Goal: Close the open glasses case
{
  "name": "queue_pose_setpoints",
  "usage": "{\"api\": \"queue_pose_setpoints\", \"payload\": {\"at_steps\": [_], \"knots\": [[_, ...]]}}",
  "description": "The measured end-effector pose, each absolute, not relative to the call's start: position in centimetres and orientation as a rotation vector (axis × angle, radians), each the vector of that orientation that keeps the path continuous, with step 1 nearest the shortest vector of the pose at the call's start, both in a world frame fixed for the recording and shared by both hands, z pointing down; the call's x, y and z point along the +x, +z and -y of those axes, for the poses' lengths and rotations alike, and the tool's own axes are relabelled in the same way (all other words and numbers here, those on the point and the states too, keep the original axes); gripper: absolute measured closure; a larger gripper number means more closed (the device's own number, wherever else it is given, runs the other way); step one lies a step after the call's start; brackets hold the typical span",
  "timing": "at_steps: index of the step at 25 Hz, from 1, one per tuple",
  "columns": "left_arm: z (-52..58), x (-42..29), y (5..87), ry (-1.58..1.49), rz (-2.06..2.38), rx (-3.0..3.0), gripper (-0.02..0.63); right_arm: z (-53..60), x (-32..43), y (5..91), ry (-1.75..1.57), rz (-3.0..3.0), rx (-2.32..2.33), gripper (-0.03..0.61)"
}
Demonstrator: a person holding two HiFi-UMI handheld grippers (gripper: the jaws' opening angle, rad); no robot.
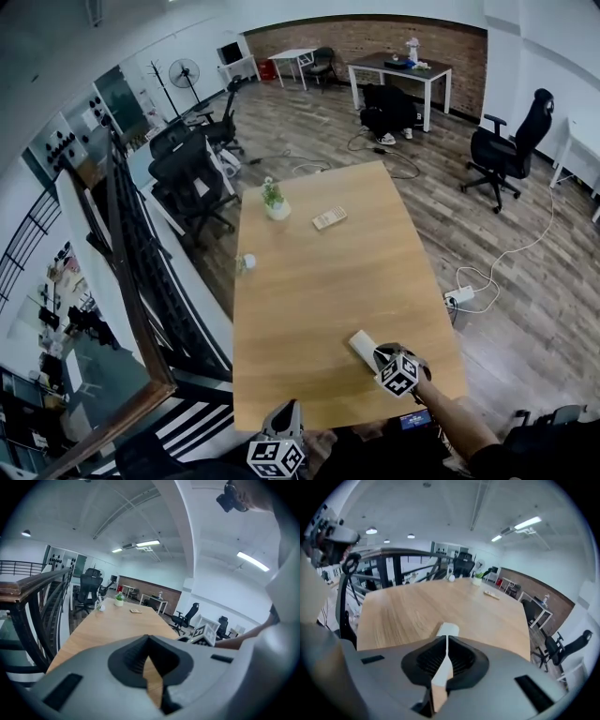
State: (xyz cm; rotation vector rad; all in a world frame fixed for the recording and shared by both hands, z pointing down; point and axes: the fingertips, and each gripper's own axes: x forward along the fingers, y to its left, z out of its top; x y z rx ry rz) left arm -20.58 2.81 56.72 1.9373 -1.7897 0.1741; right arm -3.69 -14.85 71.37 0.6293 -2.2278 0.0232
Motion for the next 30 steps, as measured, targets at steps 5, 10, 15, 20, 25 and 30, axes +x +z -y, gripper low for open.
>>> {"api": "queue_pose_setpoints", "payload": {"at_steps": [5,10,15,20,25,30], "knots": [[-1.8,-19.9,56.5,0.211,1.788,1.983,0.614,15.1,-1.1,58.3,0.071,2.649,0.864,0.56],[-0.8,-19.3,55.4,0.265,1.846,2.041,0.615,13.4,3.6,48.1,0.041,2.881,1.148,0.562],[0.5,-18.6,51.7,0.253,1.973,2.173,0.614,12.2,7.5,46.7,0.007,2.761,1.298,0.565],[0.9,-18.1,48.3,0.23,2.099,2.273,0.615,11.6,8.6,47.0,0.005,2.736,1.299,0.565],[0.9,-18.3,48.0,0.218,2.113,2.27,0.614,11.2,8.4,46.7,-0.014,2.755,1.282,0.565],[0.8,-18.2,48.3,0.227,2.108,2.253,0.615,10.7,8.3,47.3,-0.041,2.732,1.235,0.565]]}}
